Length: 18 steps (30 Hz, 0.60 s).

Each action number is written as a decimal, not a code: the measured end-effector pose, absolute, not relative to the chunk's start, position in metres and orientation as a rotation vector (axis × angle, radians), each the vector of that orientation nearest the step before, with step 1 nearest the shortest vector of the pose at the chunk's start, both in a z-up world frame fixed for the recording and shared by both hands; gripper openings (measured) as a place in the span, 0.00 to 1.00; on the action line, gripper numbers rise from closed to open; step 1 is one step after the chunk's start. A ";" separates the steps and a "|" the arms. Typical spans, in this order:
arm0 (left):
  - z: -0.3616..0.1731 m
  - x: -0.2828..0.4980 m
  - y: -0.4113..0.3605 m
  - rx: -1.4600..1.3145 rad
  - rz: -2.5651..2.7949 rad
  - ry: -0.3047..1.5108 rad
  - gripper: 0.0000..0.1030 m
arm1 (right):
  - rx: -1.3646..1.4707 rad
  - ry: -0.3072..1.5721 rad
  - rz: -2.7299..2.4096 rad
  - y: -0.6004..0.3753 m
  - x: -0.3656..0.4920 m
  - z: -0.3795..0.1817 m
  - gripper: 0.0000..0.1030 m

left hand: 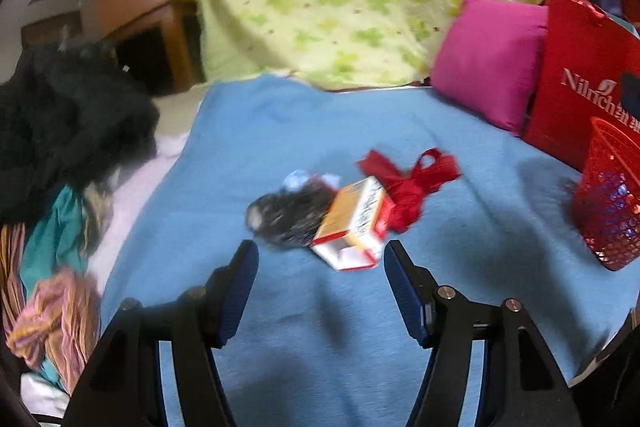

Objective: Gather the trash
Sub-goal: 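Move both tools back toward the remaining trash on the blanket, then grasp the red ribbon with right tool while left tool approaches the medicine box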

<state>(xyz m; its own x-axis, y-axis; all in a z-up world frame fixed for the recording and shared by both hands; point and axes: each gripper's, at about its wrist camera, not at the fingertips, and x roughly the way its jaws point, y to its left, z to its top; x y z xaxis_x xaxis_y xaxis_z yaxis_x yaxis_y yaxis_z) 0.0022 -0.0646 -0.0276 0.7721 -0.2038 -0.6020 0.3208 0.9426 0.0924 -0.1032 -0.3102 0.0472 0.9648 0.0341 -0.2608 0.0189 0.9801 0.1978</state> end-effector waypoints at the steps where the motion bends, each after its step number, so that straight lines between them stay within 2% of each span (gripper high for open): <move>1: -0.032 0.005 -0.059 0.184 -0.284 0.634 0.64 | 0.197 0.295 0.014 -0.304 -0.096 0.044 0.68; 10: -0.053 0.031 -0.049 0.073 -0.388 0.685 0.64 | 0.236 0.590 0.028 -0.277 -0.022 0.000 0.68; 18: -0.069 0.066 -0.051 -0.067 -0.517 0.748 0.64 | 0.439 0.756 0.091 -0.287 0.035 -0.038 0.67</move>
